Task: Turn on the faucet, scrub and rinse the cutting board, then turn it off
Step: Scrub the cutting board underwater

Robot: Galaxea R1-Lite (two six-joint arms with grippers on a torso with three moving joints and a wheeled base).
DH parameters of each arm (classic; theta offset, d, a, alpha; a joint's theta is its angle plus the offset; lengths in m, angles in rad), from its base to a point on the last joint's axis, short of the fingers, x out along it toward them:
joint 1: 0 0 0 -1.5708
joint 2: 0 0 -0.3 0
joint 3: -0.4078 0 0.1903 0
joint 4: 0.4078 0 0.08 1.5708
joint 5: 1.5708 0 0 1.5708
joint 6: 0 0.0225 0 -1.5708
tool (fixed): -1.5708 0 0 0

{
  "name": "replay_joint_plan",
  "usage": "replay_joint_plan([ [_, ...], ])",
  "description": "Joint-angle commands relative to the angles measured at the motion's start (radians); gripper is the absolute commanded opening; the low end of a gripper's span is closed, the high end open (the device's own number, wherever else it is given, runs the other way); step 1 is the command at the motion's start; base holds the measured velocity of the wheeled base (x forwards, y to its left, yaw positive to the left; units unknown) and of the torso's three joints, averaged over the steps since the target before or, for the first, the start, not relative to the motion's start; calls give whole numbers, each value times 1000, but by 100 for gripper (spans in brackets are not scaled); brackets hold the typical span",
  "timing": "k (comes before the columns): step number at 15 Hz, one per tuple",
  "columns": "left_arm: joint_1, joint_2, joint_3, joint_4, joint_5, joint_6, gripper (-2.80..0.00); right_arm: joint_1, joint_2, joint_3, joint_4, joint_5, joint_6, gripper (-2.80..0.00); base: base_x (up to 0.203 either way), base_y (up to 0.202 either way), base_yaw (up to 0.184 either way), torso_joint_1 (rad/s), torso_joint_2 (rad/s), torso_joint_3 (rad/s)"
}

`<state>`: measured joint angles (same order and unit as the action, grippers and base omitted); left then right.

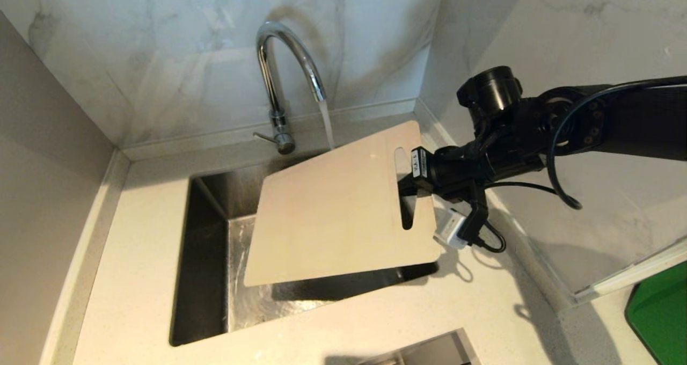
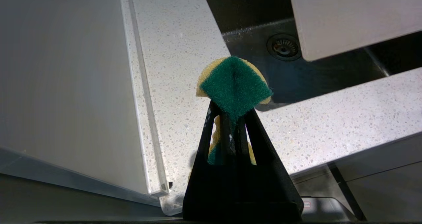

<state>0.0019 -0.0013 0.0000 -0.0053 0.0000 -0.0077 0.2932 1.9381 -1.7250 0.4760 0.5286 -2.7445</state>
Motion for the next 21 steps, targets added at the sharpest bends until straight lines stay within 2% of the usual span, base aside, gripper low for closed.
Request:
replay_joint_plan([
  [1, 1, 1, 0, -1, 0, 0, -280, 12, 50, -39, 0, 6, -16, -280, 0, 0, 0, 0, 0, 0],
  [10, 1, 1, 0, -1, 0, 0, -280, 44, 179, -203, -1, 42, -16, -280, 0, 0, 0, 0, 0, 0],
  [21, 1, 1, 0, -1, 0, 0, -280, 50, 226, -250, -13, 37, -16, -280, 0, 0, 0, 0, 0, 0],
])
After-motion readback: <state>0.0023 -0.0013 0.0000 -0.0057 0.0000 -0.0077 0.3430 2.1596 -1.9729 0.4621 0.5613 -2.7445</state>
